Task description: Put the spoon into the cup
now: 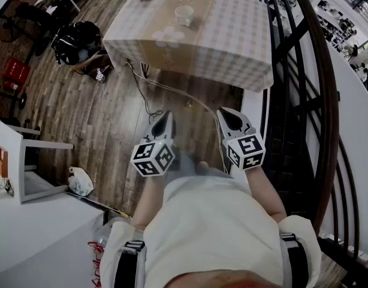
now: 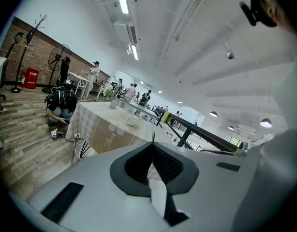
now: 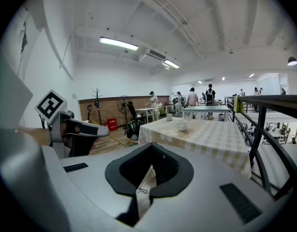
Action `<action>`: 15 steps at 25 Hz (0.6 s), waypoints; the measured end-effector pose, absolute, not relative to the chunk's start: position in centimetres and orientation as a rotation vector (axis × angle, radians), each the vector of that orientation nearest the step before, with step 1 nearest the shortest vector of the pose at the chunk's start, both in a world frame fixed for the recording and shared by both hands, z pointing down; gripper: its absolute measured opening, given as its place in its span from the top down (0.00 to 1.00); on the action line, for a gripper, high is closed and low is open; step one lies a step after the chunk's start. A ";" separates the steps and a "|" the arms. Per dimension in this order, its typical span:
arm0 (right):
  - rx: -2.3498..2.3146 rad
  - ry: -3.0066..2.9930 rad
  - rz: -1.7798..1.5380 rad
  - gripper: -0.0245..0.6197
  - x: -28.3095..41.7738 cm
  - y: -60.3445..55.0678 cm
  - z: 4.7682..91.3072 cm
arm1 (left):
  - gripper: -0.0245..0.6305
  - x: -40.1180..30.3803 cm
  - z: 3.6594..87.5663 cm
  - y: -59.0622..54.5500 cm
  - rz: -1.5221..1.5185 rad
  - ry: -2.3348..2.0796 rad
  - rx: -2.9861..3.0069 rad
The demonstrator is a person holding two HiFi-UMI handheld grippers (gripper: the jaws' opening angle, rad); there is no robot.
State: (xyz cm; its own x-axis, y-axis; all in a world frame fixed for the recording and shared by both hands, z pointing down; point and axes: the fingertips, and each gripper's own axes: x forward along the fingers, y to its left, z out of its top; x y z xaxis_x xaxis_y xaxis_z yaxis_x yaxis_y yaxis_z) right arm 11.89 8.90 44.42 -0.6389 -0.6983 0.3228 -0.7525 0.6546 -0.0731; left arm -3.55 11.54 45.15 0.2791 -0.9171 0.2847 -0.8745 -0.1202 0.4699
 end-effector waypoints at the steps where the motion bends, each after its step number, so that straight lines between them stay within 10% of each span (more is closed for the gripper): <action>1: 1.182 -2.611 0.288 0.96 12.3 9.4 44.0 | 0.96 -3.5 44.7 12.2 -0.101 -1.612 2.001; 15: 1.212 -2.660 0.243 0.96 12.1 15.9 40.7 | 0.96 -2.5 40.5 18.6 -0.131 -1.634 2.062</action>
State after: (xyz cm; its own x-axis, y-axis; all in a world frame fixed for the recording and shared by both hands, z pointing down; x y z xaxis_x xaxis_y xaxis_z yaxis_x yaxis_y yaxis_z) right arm 12.07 15.89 40.71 -0.6405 -0.7242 0.2554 -0.7586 0.6485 -0.0633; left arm -2.49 18.57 40.46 0.2744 -0.9341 0.2284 -0.8856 -0.1529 0.4386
